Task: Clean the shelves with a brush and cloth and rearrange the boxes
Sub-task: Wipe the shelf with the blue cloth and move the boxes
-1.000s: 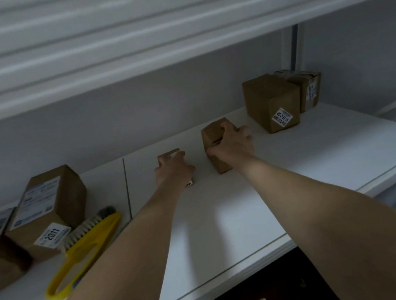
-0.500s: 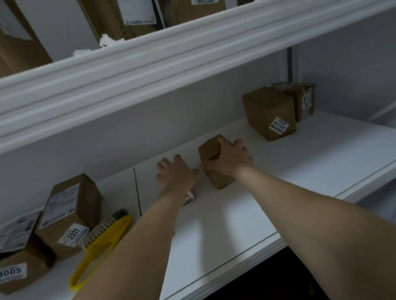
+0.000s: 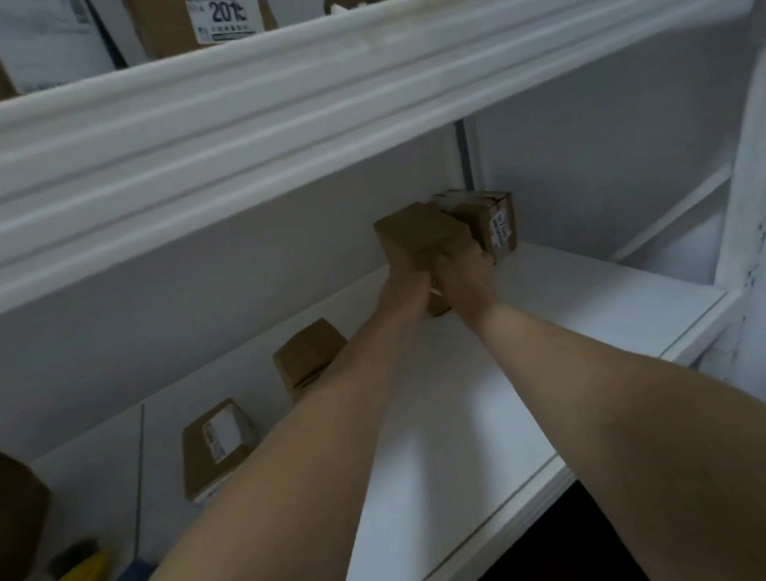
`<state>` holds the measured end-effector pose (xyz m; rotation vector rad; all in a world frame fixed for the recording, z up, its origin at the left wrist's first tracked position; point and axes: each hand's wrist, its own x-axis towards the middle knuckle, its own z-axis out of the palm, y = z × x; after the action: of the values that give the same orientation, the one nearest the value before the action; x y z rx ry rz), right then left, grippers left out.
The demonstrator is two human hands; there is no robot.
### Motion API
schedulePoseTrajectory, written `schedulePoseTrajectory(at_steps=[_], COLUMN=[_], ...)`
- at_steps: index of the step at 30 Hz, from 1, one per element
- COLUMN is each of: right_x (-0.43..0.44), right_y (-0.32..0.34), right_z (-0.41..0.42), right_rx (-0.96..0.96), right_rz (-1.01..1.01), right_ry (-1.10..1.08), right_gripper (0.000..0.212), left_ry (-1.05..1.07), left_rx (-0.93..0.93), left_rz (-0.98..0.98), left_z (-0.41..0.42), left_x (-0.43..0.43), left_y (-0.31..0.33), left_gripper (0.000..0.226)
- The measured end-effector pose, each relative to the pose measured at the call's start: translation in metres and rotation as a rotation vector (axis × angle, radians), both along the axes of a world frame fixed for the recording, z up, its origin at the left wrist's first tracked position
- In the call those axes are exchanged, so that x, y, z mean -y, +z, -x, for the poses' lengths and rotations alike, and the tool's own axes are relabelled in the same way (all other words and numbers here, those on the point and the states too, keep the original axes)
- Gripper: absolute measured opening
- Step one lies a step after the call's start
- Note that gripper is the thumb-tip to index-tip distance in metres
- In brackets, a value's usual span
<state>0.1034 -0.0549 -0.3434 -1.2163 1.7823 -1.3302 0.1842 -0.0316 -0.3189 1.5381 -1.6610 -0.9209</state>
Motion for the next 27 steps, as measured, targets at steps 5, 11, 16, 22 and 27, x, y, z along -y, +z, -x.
schedulePoseTrajectory(at_steps=[5,11,16,22,27], right_x=[0.034,0.047,0.024,-0.016,-0.042], right_y=[-0.003,-0.007,-0.005,0.003,0.014], right_z=[0.015,0.017,0.018,0.015,0.013], right_rx=[0.062,0.164,0.166,0.125,0.119], right_rz=[0.039,0.050,0.052,-0.052,-0.156], right_ry=[-0.055,0.003,-0.044,-0.077,-0.086], right_gripper=[0.078,0.081,0.066,0.071,0.069], left_ry=[0.076,0.099,0.129,0.119,0.067], left_rx=[-0.160,-0.242,-0.229,-0.268,-0.257], left_rz=[-0.047,-0.114,-0.136,-0.126,-0.104], left_z=[0.013,0.019,0.015,0.010,0.012], left_x=[0.033,0.042,0.019,-0.027,-0.057], left_y=[0.000,-0.001,0.000,0.000,0.004], left_gripper=[0.047,0.035,0.041,0.040,0.040])
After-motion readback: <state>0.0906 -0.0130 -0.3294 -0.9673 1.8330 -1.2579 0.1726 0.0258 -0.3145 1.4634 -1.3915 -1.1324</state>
